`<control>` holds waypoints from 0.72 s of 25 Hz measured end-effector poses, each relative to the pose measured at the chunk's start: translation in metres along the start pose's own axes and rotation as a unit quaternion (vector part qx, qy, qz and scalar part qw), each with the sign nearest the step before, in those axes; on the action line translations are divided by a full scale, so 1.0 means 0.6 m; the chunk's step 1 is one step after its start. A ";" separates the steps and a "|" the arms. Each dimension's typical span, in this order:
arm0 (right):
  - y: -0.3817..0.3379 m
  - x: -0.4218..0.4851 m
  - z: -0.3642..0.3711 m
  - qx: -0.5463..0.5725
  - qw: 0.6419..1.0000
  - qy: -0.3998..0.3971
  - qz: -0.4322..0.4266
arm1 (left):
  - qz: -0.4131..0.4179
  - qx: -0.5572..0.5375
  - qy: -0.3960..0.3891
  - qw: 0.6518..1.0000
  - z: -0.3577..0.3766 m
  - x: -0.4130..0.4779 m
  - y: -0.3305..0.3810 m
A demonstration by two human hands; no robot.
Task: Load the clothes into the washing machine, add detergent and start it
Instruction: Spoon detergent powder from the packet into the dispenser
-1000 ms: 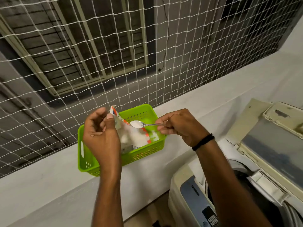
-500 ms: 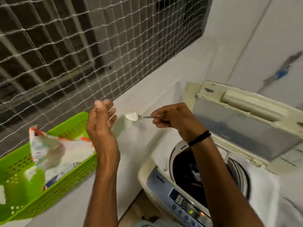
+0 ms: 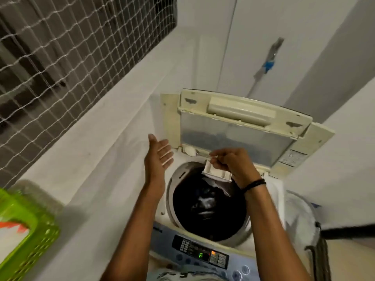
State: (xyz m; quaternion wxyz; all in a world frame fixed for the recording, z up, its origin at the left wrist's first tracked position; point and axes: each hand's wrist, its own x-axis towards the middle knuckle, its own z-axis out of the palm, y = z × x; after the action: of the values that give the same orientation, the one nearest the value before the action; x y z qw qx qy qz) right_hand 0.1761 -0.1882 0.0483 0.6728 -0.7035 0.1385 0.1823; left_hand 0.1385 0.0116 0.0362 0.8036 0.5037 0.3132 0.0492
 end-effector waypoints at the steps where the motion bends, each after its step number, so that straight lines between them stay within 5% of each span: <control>1: 0.022 0.016 -0.021 0.013 1.000 0.027 0.007 | -0.045 -0.006 -0.011 0.999 0.019 0.022 -0.026; 6: 0.133 0.100 -0.097 0.023 0.986 0.153 0.065 | -0.260 -0.040 -0.013 0.965 0.087 0.109 -0.172; 9: 0.187 0.146 -0.113 -0.076 0.975 0.189 0.084 | -0.348 -0.073 0.009 0.935 0.108 0.145 -0.237; 13: 0.222 0.161 -0.093 -0.238 0.949 0.193 0.079 | -0.394 -0.073 0.039 0.915 0.127 0.180 -0.301; 18: 0.257 0.151 -0.062 -0.393 0.900 0.181 -0.047 | -0.404 -0.043 0.036 0.913 0.137 0.201 -0.336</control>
State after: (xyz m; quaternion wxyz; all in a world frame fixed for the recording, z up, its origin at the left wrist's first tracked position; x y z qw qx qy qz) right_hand 0.1919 -0.2295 -0.1288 0.3127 -0.9373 0.1417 0.0594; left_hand 0.2326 -0.1028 -0.1636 0.7642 0.2970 0.5160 -0.2480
